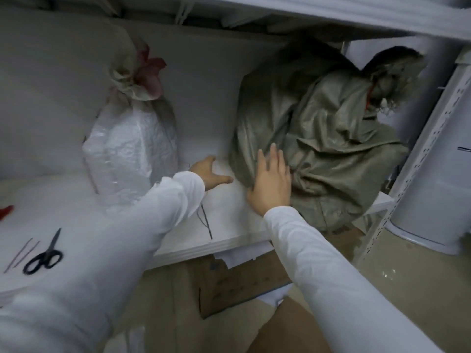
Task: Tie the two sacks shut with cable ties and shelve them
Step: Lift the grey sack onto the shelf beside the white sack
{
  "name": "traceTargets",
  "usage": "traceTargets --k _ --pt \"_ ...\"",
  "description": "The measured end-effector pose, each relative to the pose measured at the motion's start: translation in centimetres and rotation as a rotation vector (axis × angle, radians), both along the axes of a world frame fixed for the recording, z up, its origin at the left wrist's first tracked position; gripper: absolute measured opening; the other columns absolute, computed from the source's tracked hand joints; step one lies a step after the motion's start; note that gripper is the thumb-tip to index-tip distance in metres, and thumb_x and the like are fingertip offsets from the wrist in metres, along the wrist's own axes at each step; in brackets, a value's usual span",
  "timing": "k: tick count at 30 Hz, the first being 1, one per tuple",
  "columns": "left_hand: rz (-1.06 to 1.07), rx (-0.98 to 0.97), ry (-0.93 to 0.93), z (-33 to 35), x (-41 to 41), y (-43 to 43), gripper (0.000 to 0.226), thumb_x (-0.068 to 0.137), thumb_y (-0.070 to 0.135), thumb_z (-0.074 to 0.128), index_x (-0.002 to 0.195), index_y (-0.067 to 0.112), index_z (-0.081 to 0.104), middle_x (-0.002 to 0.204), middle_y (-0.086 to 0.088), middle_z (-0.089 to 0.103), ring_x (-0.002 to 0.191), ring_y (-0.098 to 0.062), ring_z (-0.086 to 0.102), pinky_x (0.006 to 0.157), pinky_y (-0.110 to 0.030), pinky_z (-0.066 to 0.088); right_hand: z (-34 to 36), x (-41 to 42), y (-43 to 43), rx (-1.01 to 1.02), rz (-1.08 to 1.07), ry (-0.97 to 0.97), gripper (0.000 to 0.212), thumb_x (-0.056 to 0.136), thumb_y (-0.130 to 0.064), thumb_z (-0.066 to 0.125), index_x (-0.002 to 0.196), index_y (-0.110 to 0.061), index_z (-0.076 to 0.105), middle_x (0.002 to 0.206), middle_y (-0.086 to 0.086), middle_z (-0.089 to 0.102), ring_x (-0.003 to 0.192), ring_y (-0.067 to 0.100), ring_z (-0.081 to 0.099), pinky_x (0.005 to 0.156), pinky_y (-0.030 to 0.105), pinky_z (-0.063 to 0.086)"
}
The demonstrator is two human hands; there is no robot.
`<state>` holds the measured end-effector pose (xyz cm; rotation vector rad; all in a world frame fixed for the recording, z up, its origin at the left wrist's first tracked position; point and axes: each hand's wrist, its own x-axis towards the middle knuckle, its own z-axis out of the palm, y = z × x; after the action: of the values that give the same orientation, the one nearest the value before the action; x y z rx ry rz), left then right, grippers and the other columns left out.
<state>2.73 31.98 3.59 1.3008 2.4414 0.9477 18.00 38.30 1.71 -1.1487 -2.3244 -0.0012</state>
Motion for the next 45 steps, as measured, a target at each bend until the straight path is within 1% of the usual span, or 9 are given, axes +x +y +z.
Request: traceTargets --k 11,16,20,23,28,33,37,42,45 --pt "0.353 0.195 0.027 -0.1 -7.7 -13.1 0.086 0.072 0.031 0.080 0.142 0.013 0.034 0.143 -0.012 0.039 0.129 -0.031 0.042 0.104 -0.037 0.037 -0.5 -10.8 -11.7 -0.161 0.265 0.016 0.085 0.083 -0.022 0.068 0.152 -0.018 0.019 0.162 0.008 0.012 0.149 0.029 0.012 0.118 0.038 0.021" --pt "0.553 0.210 0.001 -1.6 -12.4 -15.0 0.108 0.065 0.036 0.083 0.148 0.022 0.016 0.153 -0.011 0.021 0.138 -0.035 0.027 0.111 -0.045 0.031 -2.5 -14.1 -12.5 -0.356 0.297 0.006 0.087 0.084 -0.023 0.069 0.153 -0.017 0.016 0.163 0.007 0.008 0.148 0.034 0.014 0.116 0.041 0.025" --pt "0.577 0.223 -0.082 -2.3 -16.0 -14.3 0.132 0.056 0.043 0.087 0.149 0.037 -0.006 0.157 -0.008 0.013 0.140 -0.039 0.024 0.112 -0.053 0.029 -2.5 -17.2 -11.8 -0.420 0.312 0.049 0.089 0.081 -0.027 0.072 0.151 -0.015 0.019 0.160 0.008 0.016 0.141 0.035 0.027 0.111 0.042 0.035" --pt "0.550 0.249 -0.132 -2.2 -18.4 -13.5 0.139 0.049 0.049 0.089 0.148 0.039 -0.009 0.160 -0.005 0.006 0.144 -0.038 0.018 0.114 -0.055 0.026 -1.5 -19.5 -11.0 -0.447 0.321 0.185 0.082 0.078 -0.027 0.076 0.144 -0.011 0.030 0.149 0.010 0.034 0.130 0.035 0.043 0.103 0.042 0.043" --pt "0.456 0.324 -0.198 -2.6 -21.3 -12.7 0.145 0.041 0.056 0.089 0.149 0.036 -0.006 0.158 0.000 0.016 0.143 -0.027 0.026 0.114 -0.046 0.032 0.3 -23.2 -10.0 -0.497 0.309 0.272 0.082 0.080 -0.041 0.074 0.141 -0.005 0.032 0.143 0.014 0.042 0.128 0.033 0.047 0.101 0.038 0.042" --pt "0.429 0.335 -0.326 -3.0 -22.9 -12.3 0.119 0.052 0.076 0.070 0.149 0.030 0.018 0.152 -0.002 0.033 0.136 -0.029 0.038 0.104 -0.048 0.044 0.5 -26.1 -9.2 -0.597 0.192 0.305 0.061 0.088 -0.038 0.067 0.131 -0.004 0.041 0.134 0.016 0.052 0.120 0.036 0.054 0.094 0.036 0.046" --pt "0.405 0.334 -0.441 -3.2 -22.4 -11.6 0.100 0.061 0.076 0.065 0.144 0.036 0.027 0.148 -0.002 0.032 0.125 -0.034 0.044 0.071 -0.049 0.059 -0.1 -26.2 -8.2 -0.458 0.030 0.252 0.030 0.097 -0.018 0.051 0.122 -0.003 0.058 0.132 0.014 0.054 0.119 0.033 0.056 0.093 0.034 0.046" --pt "0.342 0.337 -0.401 -4.1 -20.9 -10.4 0.094 0.070 0.064 0.069 0.145 0.034 0.020 0.146 0.002 0.039 0.118 -0.029 0.051 0.063 -0.035 0.059 -0.4 -24.4 -6.4 -0.529 -0.070 0.395 0.040 0.091 -0.018 0.059 0.125 -0.006 0.042 0.126 0.015 0.059 0.117 0.035 0.057 0.091 0.035 0.046" --pt "0.313 0.338 -0.378 -4.1 -20.7 -10.0 0.097 0.070 0.062 0.070 0.147 0.030 0.021 0.148 0.003 0.040 0.123 -0.028 0.051 0.053 -0.021 0.045 -0.3 -24.1 -5.0 -0.553 -0.085 0.401 0.030 0.090 -0.018 0.059 0.118 -0.009 0.058 0.124 0.012 0.063 0.114 0.033 0.060 0.091 0.033 0.048"
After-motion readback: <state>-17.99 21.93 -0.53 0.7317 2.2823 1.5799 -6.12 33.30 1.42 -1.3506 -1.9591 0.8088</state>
